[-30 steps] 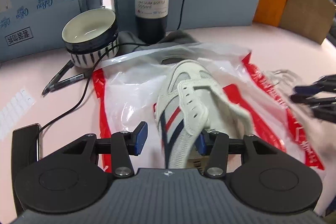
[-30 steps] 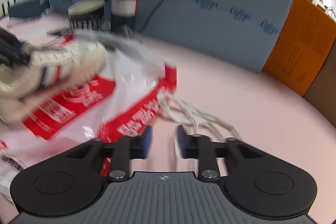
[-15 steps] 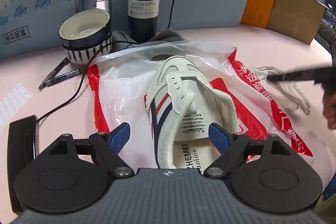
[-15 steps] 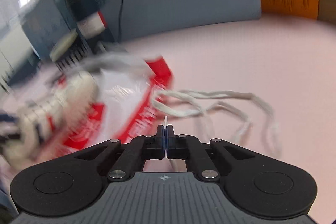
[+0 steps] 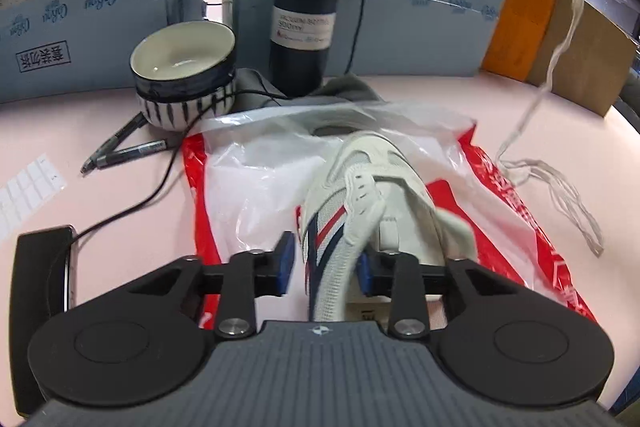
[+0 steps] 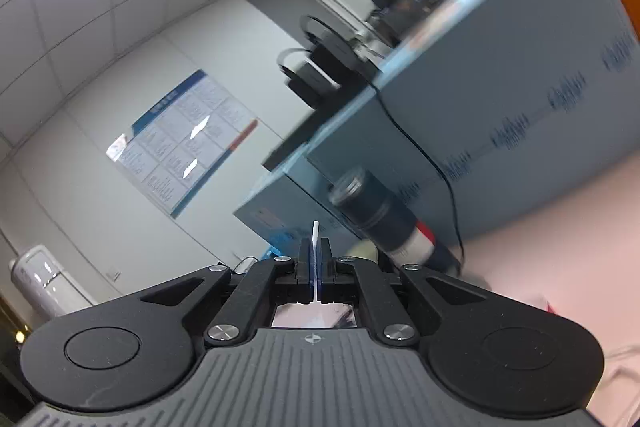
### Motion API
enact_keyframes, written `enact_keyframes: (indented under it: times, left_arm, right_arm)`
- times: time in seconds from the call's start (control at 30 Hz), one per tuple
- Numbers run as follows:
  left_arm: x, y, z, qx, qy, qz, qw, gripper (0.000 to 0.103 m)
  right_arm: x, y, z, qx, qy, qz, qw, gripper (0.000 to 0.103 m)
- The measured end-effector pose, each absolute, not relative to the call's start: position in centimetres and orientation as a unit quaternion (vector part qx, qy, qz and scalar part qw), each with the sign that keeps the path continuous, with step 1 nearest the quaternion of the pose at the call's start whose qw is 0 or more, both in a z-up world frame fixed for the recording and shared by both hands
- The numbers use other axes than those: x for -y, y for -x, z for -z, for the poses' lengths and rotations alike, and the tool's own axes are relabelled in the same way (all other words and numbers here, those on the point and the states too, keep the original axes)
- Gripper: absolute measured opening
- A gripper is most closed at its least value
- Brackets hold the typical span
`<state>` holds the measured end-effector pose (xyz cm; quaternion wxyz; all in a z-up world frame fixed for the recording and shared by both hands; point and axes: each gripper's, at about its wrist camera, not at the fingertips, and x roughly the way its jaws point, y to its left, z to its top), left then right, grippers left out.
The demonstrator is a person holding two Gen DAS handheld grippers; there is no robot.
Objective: Lace up shoes with both hands
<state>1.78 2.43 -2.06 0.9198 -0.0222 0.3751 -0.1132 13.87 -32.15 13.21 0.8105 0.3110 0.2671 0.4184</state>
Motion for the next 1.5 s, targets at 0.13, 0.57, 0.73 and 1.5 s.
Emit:
enact_keyframes:
  times: [0.13,0.57,0.73,1.5]
  left_arm:
    - [-2.8,-1.7,1.7,-0.385,0.027,0.115,0.915,0.025]
    - [-3.1,0.9,3.1,-0.386,0.014,0.128,0.913,0.051]
    - [-2.5,0.8,3.1,-0.391,-0.002,0.132,0.911,0.052]
    - [-3.4,1.2,-0.5,-0.322,0.031,0.139,0.936,0.082]
  right_arm:
    - [30.4,-14.4,-14.9,-0.261,-0.254,-0.417,0.833,0.002]
    - [24.8,-12.7,-0.4,-0.392,-0.163,-0.365,0.828,0.002]
    - [22.9,-11.4,4.0,-0.437,-0.142,-0.357,0.813,0.002]
    - [21.5,-12.5,2.4,-0.361,-0.061,-0.360,0.858,0.003]
